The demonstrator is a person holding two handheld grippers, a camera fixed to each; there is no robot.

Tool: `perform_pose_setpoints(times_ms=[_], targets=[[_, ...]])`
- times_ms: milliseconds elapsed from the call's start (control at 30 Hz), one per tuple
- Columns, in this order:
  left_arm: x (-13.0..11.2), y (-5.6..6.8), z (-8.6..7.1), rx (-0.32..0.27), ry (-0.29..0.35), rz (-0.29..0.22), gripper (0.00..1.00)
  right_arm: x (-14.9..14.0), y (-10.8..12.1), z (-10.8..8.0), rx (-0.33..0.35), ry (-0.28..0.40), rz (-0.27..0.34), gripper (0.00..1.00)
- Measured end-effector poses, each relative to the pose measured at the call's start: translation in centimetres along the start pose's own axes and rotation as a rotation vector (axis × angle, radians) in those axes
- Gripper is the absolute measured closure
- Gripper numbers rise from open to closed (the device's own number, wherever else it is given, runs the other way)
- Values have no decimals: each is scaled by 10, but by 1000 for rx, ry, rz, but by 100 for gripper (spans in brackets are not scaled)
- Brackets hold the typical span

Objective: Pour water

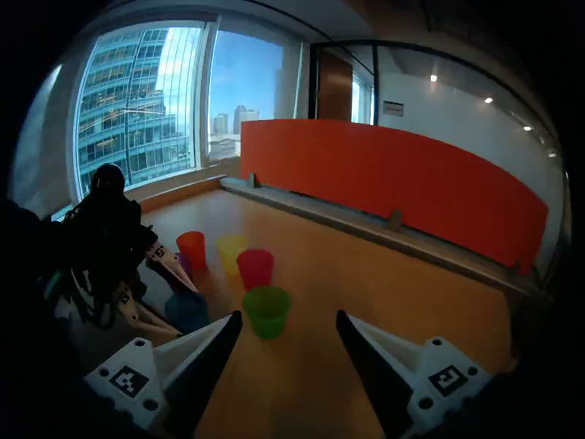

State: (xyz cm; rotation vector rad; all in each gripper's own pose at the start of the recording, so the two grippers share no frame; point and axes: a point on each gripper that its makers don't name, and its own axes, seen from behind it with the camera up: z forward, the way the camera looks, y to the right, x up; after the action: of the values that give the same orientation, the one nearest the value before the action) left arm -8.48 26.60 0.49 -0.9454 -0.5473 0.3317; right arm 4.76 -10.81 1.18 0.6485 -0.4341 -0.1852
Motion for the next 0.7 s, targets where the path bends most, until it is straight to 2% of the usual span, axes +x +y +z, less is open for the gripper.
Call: perform_pose_setpoints(times_ms=[400, 700], targets=[[3, 0, -6, 5, 15, 2, 13, 1, 1, -1, -6, 7, 9, 0], [27, -1, -28, 10, 103, -11, 13, 4, 0, 1, -8, 14, 8, 0]])
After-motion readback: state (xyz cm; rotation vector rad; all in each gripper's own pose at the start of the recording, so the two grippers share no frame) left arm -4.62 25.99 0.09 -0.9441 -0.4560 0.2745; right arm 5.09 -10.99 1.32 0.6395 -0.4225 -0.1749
